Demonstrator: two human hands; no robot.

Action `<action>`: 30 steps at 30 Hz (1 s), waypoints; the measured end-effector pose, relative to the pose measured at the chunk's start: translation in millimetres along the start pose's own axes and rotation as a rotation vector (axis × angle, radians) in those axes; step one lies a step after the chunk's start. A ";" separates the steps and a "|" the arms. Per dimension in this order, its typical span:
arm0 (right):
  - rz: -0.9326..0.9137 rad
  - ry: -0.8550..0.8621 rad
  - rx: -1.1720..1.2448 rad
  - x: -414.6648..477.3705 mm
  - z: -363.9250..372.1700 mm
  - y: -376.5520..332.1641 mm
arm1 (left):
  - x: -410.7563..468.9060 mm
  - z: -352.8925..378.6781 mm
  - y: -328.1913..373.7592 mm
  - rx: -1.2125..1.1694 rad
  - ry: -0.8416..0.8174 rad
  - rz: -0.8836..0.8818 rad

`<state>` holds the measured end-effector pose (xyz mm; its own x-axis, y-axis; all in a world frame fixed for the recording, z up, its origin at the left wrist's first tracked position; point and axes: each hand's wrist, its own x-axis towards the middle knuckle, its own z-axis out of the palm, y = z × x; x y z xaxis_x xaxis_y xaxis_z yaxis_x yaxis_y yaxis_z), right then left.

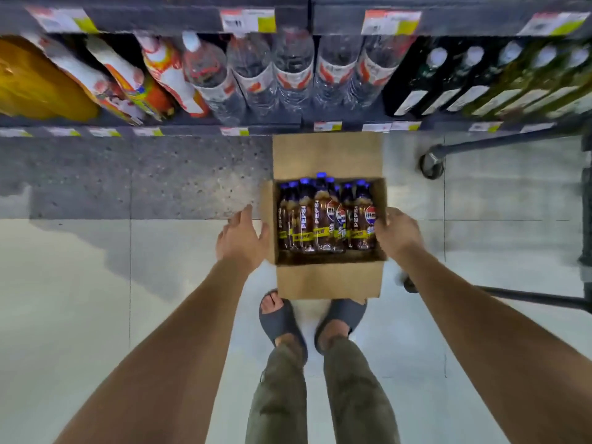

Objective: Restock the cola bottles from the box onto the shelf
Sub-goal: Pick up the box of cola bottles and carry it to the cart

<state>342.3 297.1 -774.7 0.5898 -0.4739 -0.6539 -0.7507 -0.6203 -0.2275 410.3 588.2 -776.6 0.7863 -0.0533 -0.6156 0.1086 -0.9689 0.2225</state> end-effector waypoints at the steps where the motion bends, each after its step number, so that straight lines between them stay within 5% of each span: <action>1: -0.005 0.008 0.005 16.9 15.8 10.4 | 15.8 19.2 -3.7 0.022 -0.015 0.005; 16: 0.071 0.134 0.069 217.3 164.5 123.8 | 191.6 234.7 -61.5 -0.096 0.022 -0.004; 24: 0.063 0.215 0.257 236.6 193.6 143.6 | 199.9 268.4 -56.5 -0.365 0.168 -0.084; 30: 0.066 0.289 0.209 243.0 200.1 151.2 | 198.3 270.0 -50.2 -0.277 0.237 -0.080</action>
<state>312.5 213.2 -1112.4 0.5753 -0.6845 -0.4478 -0.8170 -0.4551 -0.3541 396.5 560.9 -1114.0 0.8841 0.1091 -0.4545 0.3106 -0.8637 0.3969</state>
